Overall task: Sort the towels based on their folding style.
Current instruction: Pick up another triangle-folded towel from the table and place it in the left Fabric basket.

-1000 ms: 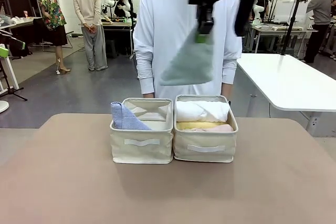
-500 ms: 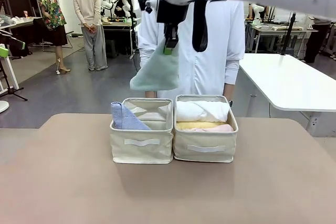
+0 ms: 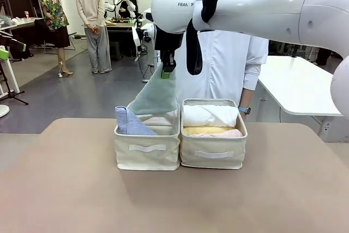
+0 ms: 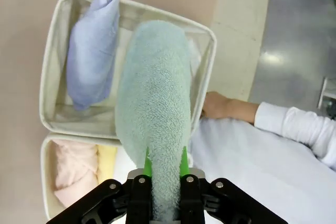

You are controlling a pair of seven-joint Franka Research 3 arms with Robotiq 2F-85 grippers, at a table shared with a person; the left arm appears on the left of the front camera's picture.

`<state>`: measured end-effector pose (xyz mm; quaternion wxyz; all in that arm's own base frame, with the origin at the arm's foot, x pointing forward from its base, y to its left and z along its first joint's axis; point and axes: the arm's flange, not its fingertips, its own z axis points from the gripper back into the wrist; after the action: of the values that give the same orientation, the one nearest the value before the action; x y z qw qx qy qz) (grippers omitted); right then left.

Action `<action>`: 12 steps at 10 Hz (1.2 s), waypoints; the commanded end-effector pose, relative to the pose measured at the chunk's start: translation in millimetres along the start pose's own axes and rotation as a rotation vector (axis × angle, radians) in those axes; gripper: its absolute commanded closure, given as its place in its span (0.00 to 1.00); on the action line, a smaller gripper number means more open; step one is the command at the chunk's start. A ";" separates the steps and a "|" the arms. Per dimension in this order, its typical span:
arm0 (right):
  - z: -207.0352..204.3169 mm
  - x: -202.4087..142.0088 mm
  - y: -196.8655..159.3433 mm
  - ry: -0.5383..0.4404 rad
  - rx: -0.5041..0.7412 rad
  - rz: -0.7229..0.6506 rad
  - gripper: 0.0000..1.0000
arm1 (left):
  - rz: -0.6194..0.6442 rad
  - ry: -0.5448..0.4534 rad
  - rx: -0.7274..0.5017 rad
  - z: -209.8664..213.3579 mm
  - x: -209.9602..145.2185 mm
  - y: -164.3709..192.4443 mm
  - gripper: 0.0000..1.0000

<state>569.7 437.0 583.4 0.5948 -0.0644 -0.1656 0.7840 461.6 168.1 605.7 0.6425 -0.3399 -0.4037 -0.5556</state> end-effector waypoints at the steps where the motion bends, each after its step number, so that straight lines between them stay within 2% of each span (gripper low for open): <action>1: 13.2 5.4 -3.0 -0.052 0.028 0.021 0.81 | -0.008 -0.010 -0.002 2.4 1.2 -0.4 0.00; 2: 0.0 0.0 0.0 0.000 0.000 0.000 0.81 | -0.008 -0.010 -0.002 2.4 1.2 -0.4 0.00; 7: -2.2 0.0 0.7 -0.006 0.010 -0.001 0.81 | -0.008 -0.010 -0.002 2.4 1.2 -0.4 0.00; 12: -58.9 5.1 10.2 -0.032 0.054 0.060 0.81 | -0.008 -0.010 -0.002 2.4 1.2 -0.4 0.00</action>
<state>574.3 451.0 527.9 0.5840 -0.0454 -0.1436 0.7977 461.5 168.1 605.8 0.6426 -0.3398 -0.4037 -0.5556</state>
